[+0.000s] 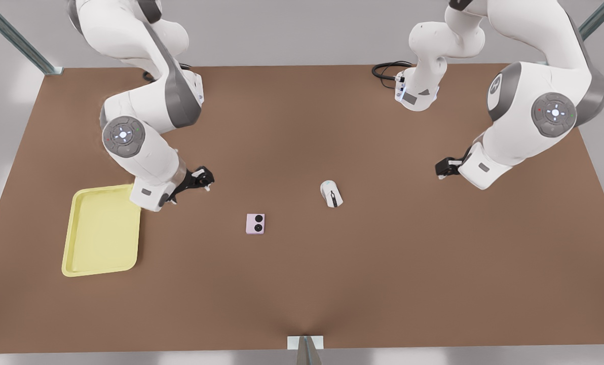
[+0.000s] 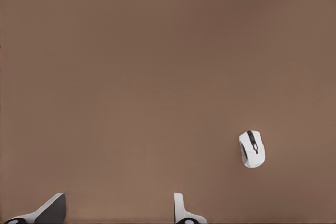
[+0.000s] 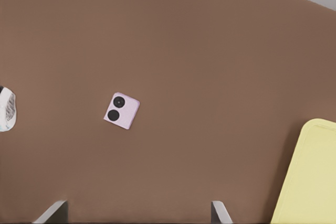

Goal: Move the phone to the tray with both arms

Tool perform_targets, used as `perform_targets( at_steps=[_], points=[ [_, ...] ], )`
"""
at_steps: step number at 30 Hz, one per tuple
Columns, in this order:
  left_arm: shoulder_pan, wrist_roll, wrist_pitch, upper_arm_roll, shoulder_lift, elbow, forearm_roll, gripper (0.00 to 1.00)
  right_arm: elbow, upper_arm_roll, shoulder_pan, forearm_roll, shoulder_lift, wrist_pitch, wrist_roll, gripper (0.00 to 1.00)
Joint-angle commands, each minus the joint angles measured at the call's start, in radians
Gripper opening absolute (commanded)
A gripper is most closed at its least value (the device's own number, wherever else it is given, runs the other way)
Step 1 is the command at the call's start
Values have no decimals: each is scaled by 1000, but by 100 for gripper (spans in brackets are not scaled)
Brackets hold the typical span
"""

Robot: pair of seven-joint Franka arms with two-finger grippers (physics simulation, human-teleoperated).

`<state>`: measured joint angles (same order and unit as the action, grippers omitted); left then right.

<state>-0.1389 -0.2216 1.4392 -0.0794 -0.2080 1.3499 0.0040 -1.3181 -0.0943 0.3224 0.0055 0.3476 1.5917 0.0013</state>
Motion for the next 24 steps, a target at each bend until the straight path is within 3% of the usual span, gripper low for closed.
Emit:
perform_targets(
  at_steps=[1,6,18,24],
  points=[
    [1,180,-19,1,-4,0,14,100,-39,4,33,8,25,37,321,100],
    [2,205,-8,32,-21,3,36,100,-274,1,93,19,7,286,514,100],
    [5,208,-8,41,-44,0,36,100,-271,-1,130,21,280,586,842,100],
    [5,212,0,47,-54,-2,36,100,-263,-1,149,11,347,632,934,100]
  ],
)
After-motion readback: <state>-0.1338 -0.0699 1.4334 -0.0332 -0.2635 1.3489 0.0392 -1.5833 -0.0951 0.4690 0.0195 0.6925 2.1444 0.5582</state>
